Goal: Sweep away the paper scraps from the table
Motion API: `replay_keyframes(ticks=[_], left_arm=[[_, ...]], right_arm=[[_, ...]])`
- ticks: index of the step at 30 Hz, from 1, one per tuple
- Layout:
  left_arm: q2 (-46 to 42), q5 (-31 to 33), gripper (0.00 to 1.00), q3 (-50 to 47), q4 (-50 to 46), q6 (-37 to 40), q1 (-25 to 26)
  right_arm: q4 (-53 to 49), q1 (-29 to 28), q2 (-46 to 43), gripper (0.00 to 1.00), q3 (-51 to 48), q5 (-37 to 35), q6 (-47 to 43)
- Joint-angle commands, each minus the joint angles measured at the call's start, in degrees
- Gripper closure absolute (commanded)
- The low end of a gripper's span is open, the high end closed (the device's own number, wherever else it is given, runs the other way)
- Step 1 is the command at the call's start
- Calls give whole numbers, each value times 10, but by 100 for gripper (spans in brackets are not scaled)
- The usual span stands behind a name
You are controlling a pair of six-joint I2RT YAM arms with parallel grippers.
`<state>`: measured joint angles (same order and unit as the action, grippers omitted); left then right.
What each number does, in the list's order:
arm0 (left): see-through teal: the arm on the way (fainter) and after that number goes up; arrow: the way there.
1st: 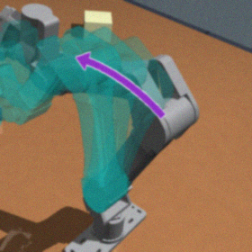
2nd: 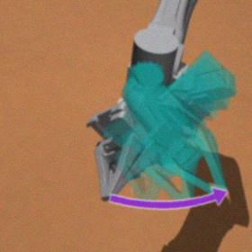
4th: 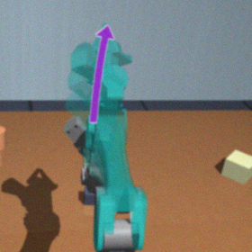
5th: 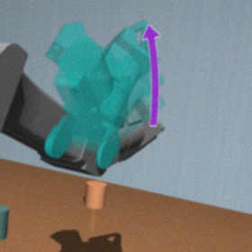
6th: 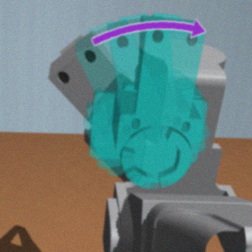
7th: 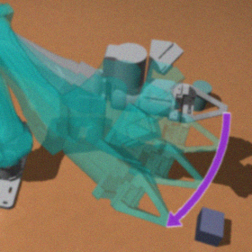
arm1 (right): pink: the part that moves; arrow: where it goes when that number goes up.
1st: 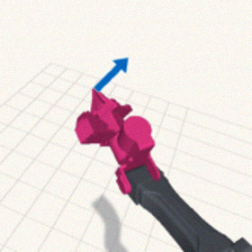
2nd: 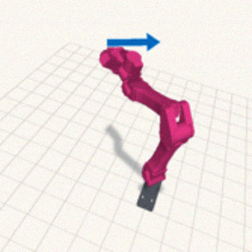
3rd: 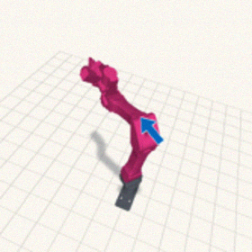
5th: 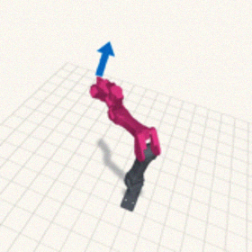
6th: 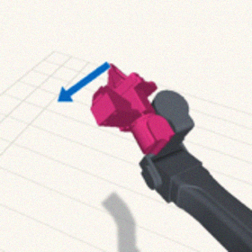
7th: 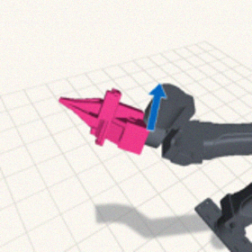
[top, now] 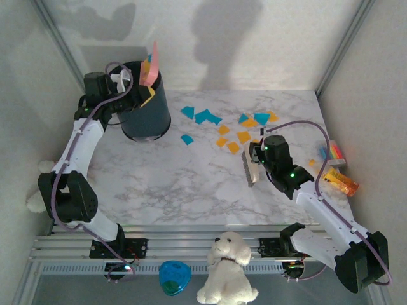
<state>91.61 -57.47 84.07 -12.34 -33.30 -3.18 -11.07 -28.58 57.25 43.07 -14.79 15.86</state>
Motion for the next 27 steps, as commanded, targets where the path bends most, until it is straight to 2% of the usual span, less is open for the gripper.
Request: replay_keyframes(ticks=[1,13,27], left_arm=[[-1,-26,100,20,37,-30,-6],[7,-38,100,-6,104,-114,-26],[25,-37,100,-41,219,-256,-31]], right_arm=[[3,4,-2,100,21,3,-4],[0,4,0,100,20,3,-3],[-3,4,1,100,18,4,-1]])
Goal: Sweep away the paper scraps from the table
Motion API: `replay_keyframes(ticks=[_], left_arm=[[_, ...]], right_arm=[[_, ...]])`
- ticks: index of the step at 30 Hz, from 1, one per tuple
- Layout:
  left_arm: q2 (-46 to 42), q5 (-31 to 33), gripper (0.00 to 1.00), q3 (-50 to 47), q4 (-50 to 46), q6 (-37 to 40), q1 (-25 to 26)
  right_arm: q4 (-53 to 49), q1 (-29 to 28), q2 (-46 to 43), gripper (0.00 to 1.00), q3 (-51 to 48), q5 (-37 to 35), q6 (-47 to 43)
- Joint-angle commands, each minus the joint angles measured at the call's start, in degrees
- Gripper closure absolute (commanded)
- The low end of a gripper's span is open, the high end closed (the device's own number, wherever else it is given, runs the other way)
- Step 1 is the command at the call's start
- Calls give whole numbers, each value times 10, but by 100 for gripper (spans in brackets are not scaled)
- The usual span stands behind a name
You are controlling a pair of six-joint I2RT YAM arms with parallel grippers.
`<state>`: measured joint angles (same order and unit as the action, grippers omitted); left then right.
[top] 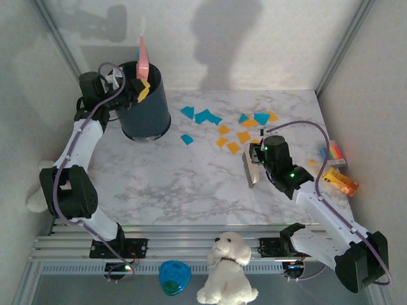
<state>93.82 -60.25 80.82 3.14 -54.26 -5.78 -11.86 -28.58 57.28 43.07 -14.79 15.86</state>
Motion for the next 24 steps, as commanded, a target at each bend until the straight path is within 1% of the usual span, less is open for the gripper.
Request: replay_keyframes(ticks=[1,7,16,22,24], left_arm=[[3,-10,100,-14,79,-61,-5],[4,-9,100,-36,139,-114,-6],[3,-12,100,-83,271,-225,-6],[2,3,100,-86,274,-232,-5],[2,6,100,-99,306,-262,-5]], right_arm=[[5,4,1,100,18,3,-2],[5,4,1,100,16,5,-1],[5,4,5,100,16,6,1],[3,4,5,100,17,6,2],[3,4,5,100,16,6,3]])
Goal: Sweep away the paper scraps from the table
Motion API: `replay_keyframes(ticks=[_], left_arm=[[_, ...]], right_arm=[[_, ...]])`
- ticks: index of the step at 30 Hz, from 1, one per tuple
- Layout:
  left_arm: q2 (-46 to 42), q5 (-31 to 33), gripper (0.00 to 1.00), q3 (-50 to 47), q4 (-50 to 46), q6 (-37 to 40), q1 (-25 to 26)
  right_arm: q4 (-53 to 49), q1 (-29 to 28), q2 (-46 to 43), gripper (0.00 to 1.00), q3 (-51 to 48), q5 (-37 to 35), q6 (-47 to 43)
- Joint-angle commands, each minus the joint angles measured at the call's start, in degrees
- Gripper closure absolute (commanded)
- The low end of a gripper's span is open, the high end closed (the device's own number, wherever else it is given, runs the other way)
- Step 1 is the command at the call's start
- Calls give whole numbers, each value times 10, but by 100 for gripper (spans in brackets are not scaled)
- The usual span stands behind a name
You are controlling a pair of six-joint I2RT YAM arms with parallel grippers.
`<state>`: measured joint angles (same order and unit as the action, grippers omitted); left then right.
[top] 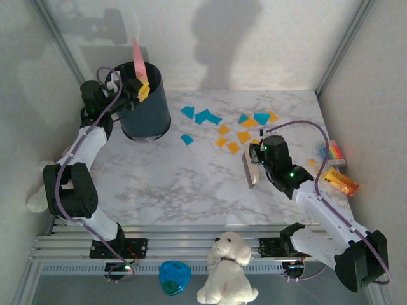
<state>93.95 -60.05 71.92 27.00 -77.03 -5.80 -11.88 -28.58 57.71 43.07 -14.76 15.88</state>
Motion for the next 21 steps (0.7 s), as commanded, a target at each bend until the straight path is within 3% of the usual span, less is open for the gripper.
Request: replay_keyframes(ticks=[1,21], left_arm=[[2,6,100,-19,95,-58,-4],[3,54,100,-87,277,-215,10]], right_arm=[[2,4,0,100,16,6,3],[1,4,3,100,21,5,0]])
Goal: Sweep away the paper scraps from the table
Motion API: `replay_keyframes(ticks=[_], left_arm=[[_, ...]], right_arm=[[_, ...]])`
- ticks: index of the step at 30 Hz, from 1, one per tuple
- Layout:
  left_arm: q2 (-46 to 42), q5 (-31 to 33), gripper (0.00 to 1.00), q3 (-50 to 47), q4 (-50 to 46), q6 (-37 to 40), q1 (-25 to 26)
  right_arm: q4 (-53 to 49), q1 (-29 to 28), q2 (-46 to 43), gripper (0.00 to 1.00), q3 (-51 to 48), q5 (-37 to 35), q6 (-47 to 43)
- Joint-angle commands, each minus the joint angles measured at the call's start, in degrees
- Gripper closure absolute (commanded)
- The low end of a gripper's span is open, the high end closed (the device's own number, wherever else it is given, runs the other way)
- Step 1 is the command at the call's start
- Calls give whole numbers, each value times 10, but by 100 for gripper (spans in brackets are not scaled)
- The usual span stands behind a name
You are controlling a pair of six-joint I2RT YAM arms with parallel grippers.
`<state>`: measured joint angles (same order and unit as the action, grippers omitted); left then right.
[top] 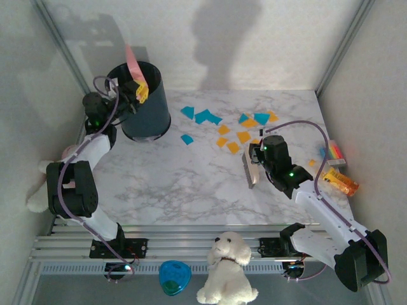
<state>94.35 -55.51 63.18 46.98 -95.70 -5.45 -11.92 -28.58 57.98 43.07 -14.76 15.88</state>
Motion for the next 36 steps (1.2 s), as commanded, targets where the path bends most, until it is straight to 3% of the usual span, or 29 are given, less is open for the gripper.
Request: replay_keyframes(ticks=[1,6,10,18,25,31,36], left_arm=[[-1,9,100,0,75,-27,7],[-3,11,100,1,70,-25,8],[-15,11,100,18,4,33,9],[-39,34,100,128,-330,320,27],[-29,92,100,249,-585,553,61],[-25,192,100,321,-734,705,119],[-24,283,100,349,-800,786,170]], right_arm=[[1,4,1,100,21,5,0],[-1,4,-1,100,21,6,0],[-1,4,-4,100,20,6,0],[2,5,-5,100,18,6,5],[3,4,-6,100,18,9,9],[5,4,-7,100,16,8,12],[11,5,-8,100,12,10,15]])
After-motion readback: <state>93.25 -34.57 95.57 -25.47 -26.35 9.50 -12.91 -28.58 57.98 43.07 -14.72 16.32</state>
